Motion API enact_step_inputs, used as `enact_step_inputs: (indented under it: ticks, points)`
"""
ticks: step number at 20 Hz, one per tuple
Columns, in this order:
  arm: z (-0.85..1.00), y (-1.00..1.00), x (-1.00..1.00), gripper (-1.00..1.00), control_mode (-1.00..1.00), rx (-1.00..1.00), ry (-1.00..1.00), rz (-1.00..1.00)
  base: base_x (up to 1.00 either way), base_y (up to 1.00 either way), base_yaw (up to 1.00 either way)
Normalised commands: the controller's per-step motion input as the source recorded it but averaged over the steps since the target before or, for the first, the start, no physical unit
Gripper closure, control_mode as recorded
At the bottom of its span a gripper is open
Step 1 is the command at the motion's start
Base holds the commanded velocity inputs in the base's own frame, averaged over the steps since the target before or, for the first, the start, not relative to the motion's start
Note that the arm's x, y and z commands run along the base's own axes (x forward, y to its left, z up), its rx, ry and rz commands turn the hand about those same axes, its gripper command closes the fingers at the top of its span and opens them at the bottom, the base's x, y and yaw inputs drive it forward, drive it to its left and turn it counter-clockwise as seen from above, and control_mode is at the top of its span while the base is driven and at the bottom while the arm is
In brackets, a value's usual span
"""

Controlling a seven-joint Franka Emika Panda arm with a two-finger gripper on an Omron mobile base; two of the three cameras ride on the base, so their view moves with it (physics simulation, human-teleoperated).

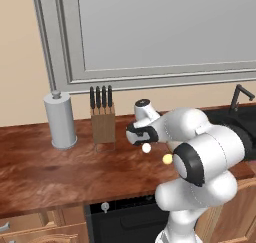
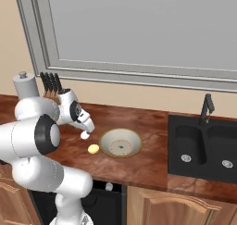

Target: Gather the eggs and milk located in the vicinity of the sink area and place them right next to the bowl.

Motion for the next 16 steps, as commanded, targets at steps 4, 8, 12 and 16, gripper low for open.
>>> enact_step_inputs:
  ticks: [4, 8, 12, 16]
  points:
    - [-0.29, 0.00, 0.17, -1.00, -1.00, 0.00, 0.00, 0.00, 0.00, 0.00, 0.00]
    - [-0.14, 0.00, 0.13, -1.00, -1.00, 0.00, 0.00, 0.00, 0.00, 0.00, 0.00]
    - [-0.08, 0.00, 0.00, -1.00, -1.00, 0.00, 0.00, 0.00, 0.00, 0.00, 0.00]
    - [-0.11, 0.00, 0.01, -1.00, -1.00, 0.00, 0.00, 0.00, 0.00, 0.00, 0.00]
